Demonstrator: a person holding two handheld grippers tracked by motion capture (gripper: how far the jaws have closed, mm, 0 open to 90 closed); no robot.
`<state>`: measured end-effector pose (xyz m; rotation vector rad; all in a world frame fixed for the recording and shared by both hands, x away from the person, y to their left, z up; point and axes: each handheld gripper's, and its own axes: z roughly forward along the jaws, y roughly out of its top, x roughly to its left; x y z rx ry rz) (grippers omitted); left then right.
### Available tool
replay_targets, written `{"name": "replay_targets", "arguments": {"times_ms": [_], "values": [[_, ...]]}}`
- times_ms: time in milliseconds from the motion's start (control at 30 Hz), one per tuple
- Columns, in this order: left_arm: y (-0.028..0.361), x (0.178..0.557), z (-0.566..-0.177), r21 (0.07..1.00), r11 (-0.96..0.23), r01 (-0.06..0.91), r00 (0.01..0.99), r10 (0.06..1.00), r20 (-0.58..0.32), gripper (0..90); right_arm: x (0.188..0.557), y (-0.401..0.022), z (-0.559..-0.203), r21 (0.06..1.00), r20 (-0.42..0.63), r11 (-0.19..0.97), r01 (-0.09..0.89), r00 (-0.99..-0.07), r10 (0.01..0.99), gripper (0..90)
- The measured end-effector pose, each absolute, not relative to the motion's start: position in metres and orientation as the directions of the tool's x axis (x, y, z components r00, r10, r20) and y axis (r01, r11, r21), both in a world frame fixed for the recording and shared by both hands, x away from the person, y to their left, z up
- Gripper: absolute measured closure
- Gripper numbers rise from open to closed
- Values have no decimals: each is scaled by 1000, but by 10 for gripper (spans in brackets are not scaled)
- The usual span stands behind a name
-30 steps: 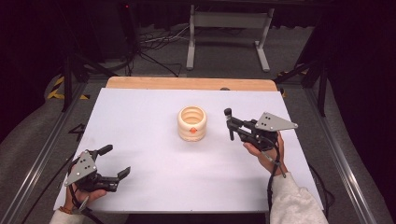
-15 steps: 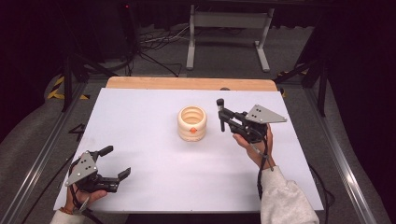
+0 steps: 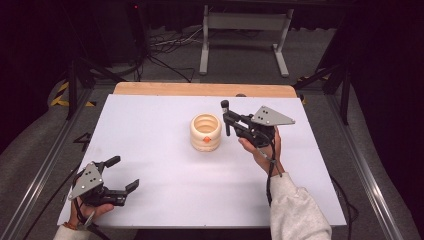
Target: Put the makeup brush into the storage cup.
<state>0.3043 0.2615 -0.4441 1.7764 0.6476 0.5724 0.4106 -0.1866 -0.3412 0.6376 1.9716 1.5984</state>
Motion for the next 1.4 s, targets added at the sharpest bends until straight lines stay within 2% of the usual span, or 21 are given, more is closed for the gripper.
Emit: {"name": "replay_targets", "arguments": {"times_ms": [600,1400], "values": [[259,304,-446,961,-239,141,742,668,57,40,435,-161,-334,991,-73,133,21,-743,665,791],[257,303,-448,960,-240,144,750,659,52,40,462,-141,-364,993,-30,104,59,-716,697,792]]}}
